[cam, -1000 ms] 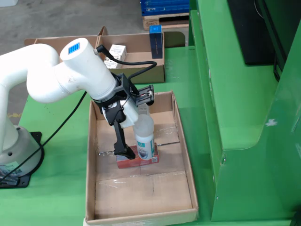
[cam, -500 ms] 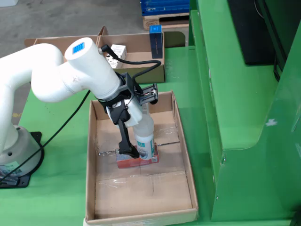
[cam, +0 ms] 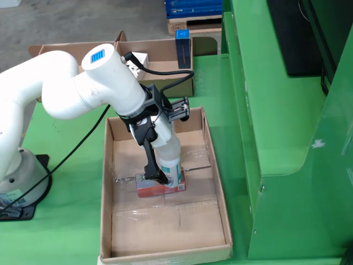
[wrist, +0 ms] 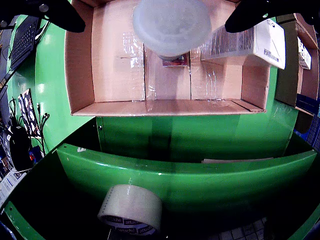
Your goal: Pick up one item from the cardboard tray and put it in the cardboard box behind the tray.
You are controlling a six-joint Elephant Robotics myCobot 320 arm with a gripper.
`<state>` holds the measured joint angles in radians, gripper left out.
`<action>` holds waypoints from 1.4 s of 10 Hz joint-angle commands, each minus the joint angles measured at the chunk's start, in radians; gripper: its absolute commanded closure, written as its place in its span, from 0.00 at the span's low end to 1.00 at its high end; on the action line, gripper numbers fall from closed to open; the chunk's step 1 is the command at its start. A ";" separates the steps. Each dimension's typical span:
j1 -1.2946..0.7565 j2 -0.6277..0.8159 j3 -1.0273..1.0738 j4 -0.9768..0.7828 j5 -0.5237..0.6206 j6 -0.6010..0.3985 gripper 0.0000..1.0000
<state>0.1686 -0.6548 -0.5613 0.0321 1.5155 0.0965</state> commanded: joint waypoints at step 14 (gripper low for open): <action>-0.022 -0.166 0.318 -0.112 0.014 -0.019 0.00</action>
<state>0.1532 -0.8406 -0.2745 -0.0888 1.5247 0.0798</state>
